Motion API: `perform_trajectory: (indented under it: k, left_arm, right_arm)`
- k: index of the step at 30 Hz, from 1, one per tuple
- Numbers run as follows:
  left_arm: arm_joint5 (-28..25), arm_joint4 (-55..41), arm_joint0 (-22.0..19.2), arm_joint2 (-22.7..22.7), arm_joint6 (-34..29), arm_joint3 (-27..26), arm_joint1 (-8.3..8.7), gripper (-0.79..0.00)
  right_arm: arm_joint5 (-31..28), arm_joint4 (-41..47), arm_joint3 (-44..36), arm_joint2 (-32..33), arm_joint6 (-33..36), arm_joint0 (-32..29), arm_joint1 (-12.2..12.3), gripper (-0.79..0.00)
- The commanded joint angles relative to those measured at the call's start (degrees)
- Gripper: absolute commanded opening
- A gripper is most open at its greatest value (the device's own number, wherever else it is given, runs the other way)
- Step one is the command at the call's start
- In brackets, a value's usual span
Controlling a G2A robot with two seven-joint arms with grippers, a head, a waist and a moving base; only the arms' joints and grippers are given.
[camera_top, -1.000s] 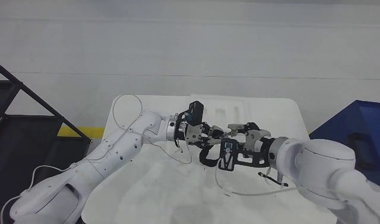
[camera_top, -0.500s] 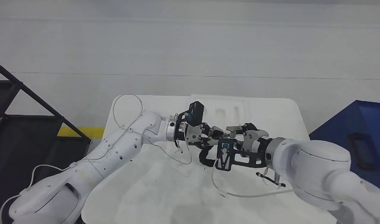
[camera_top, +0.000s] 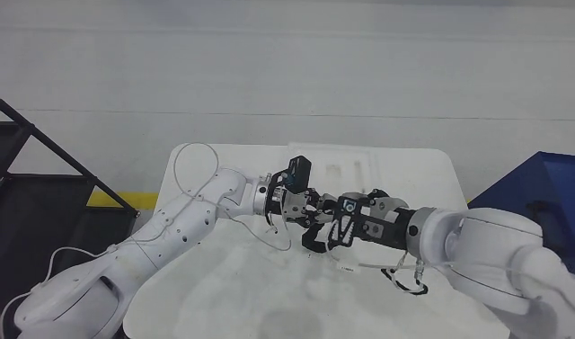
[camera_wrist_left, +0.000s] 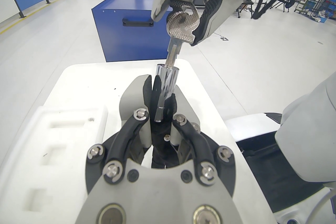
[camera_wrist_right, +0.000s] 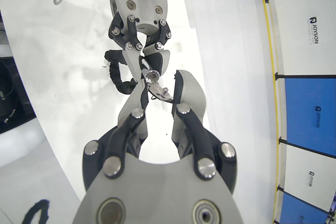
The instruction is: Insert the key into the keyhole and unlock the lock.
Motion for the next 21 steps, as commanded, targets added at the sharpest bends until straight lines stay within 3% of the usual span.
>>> perform_trajectory:
  k: [1, 11, 20, 21]
  left_arm:
    - [0.00, 0.11, -0.11, 0.13, 0.04, 0.05, -0.01, -0.785]
    - [0.00, 0.18, -0.57, 0.94, 0.13, -0.01, -0.15, -0.785]
    - [0.00, 0.25, -1.02, 1.54, 0.48, 0.18, -0.22, -0.785]
    - [0.00, 0.25, -1.06, 1.58, 0.52, 0.20, -0.22, -0.785]
  right_arm:
    - [1.83, 0.83, 0.00, 0.28, 0.48, -0.17, -0.03, -0.785]
    - [9.91, 6.07, 0.89, 1.70, 1.26, -0.88, -0.31, -0.785]
    - [11.70, 9.38, 2.06, 2.67, 1.02, -1.33, -0.38, -0.785]
    - [11.69, 9.57, 2.19, 2.74, 1.00, -1.35, -0.38, -0.690]
